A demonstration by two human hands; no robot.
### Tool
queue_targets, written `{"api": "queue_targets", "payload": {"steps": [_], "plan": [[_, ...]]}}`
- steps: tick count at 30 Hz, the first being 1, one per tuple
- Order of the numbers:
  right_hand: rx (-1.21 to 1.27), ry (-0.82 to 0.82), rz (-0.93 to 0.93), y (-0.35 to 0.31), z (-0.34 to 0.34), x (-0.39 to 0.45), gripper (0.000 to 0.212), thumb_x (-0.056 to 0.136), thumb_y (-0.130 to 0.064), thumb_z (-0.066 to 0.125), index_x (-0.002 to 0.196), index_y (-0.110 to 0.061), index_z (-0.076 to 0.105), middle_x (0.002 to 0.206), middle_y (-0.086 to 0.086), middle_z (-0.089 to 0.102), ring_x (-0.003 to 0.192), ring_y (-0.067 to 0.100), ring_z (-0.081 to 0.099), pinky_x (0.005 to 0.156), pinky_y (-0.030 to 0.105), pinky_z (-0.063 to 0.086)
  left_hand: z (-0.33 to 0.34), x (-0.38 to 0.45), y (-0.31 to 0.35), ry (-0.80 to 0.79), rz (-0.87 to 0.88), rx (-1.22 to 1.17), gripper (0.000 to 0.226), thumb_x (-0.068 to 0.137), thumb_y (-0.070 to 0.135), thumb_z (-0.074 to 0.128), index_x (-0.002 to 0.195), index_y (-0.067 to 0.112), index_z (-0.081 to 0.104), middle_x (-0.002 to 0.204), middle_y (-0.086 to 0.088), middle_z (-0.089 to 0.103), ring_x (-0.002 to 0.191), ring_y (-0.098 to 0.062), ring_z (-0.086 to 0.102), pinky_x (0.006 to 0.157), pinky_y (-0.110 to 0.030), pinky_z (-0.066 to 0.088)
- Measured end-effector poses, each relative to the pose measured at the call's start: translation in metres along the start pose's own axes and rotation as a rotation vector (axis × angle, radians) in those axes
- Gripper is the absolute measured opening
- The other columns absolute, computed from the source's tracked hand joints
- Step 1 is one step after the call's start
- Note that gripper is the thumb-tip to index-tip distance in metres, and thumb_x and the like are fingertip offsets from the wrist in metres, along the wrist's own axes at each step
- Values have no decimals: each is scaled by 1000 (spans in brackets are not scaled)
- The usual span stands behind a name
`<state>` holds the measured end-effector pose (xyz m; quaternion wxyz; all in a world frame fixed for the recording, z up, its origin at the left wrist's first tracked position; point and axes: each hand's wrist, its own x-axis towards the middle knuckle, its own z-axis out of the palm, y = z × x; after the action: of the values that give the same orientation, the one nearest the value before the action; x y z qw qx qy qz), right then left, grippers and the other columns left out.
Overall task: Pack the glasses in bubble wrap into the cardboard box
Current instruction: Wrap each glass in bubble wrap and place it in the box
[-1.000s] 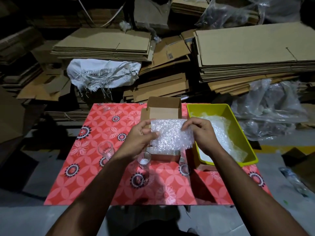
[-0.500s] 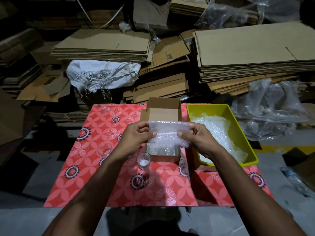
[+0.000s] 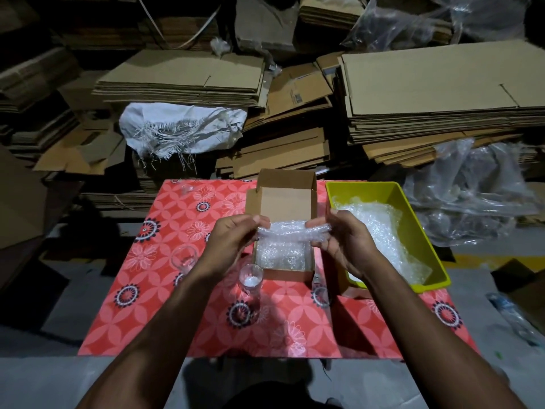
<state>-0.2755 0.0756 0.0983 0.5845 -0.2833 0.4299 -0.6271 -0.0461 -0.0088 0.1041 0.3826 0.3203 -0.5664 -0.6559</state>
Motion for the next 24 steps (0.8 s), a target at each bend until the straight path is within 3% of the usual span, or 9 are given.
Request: {"api": "queue_targets", "payload": {"steps": [2, 4, 8, 11, 14, 17, 20, 22, 24], "plan": [[-179, 33, -58, 0, 3, -2, 14, 87, -15, 71, 78, -5, 74, 86, 12, 67, 72, 19, 57, 69, 37, 61, -1, 0, -4, 21, 20, 79, 6, 83, 12, 77, 87, 9, 77, 105, -4, 75, 98, -17, 71, 84, -26, 54], [-334, 50, -94, 0, 3, -1, 7, 83, 1, 74, 83, -2, 69, 73, -2, 63, 68, 16, 60, 70, 37, 61, -5, 0, -6, 39, 10, 109, 15, 81, -2, 76, 92, 9, 75, 107, -3, 75, 105, -23, 70, 90, -36, 57], [-430, 39, -131, -3, 0, 0, 32, 79, 14, 75, 95, -9, 60, 64, -6, 44, 60, 13, 53, 70, 42, 61, -14, -3, -5, -81, -57, 103, 42, 80, -12, 72, 110, 17, 66, 118, -10, 69, 106, -35, 69, 91, -52, 54], [-522, 16, -171, -9, 5, -1, 32, 81, 14, 72, 104, -2, 59, 59, -13, 38, 51, 4, 48, 71, 41, 62, -16, -3, -4, -122, -81, 121, 43, 84, -8, 68, 118, 19, 65, 115, -15, 70, 107, -34, 68, 92, -46, 55], [-640, -29, -190, -14, 11, 0, 28, 81, 13, 73, 104, 4, 59, 55, -17, 38, 48, 2, 48, 74, 45, 62, -7, -2, 8, -178, -75, 248, 36, 88, 10, 74, 123, 17, 65, 102, -8, 75, 100, -22, 72, 87, -29, 56], [-690, -71, -206, -16, 17, 2, 30, 80, 11, 75, 104, 3, 60, 60, -10, 57, 57, 12, 62, 70, 40, 60, 3, 2, 13, -219, -71, 431, 26, 86, 12, 77, 111, 14, 73, 86, -4, 77, 86, -18, 74, 79, -24, 56], [-507, 3, -181, -9, 23, 2, 38, 82, 5, 77, 115, -2, 58, 81, 16, 66, 77, 26, 70, 72, 39, 60, 11, 1, 7, -55, -122, 266, 12, 87, 5, 74, 99, 8, 74, 85, -8, 77, 80, -24, 73, 73, -31, 58], [-425, 20, -102, 0, 28, -2, 41, 84, -3, 77, 119, -4, 55, 81, 13, 65, 79, 24, 69, 74, 39, 60, 17, -4, 2, 41, -184, 70, 9, 88, 0, 70, 95, 5, 70, 82, -8, 75, 71, -20, 70, 62, -27, 57], [-444, -21, -42, 9, 31, -6, 30, 88, -6, 74, 112, -8, 57, 73, 5, 67, 73, 21, 67, 71, 38, 60, 22, -8, -5, 69, -221, -46, 7, 89, -1, 69, 95, 2, 68, 87, -14, 74, 72, -22, 71, 60, -28, 58]]}}
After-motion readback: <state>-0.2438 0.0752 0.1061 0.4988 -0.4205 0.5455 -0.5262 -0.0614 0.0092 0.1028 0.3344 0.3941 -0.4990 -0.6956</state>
